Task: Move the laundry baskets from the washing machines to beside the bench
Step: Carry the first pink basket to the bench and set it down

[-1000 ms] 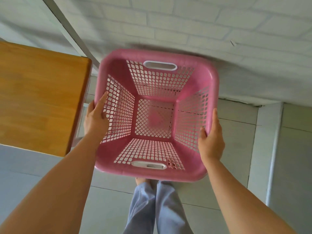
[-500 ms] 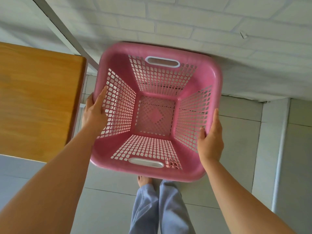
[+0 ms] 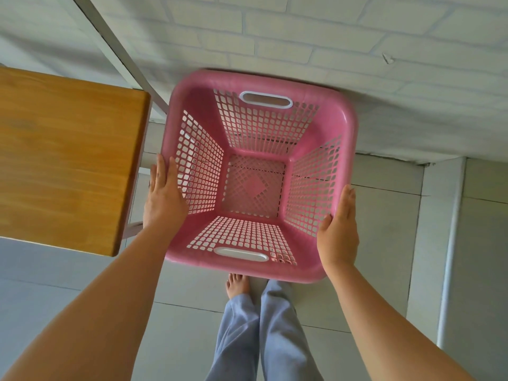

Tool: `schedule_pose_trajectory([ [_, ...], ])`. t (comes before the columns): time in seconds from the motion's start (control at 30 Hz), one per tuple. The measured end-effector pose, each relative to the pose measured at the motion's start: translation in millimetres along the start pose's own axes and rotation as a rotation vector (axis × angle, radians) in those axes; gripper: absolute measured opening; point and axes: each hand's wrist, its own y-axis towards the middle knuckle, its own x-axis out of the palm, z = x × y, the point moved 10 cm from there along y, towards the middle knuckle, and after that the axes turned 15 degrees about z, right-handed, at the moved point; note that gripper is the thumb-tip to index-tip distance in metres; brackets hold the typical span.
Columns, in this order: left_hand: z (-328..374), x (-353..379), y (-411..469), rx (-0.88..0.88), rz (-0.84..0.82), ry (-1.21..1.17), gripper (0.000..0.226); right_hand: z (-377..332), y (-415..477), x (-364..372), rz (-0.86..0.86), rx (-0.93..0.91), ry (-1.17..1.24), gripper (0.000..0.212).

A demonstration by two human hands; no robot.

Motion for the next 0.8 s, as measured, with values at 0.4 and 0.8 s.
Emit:
schedule_pose_trajectory([
  [0.4,45,-28,-33,0.170,-0.062,0.106,0.067,-11,-7,-28,-0.206,-0.168,-0.171,0.072],
  [0.8,114,-118,-142,0.324,-0.126,0.039,0.055,7,-89,-187,-0.167,-0.035,-0.173,0.065],
])
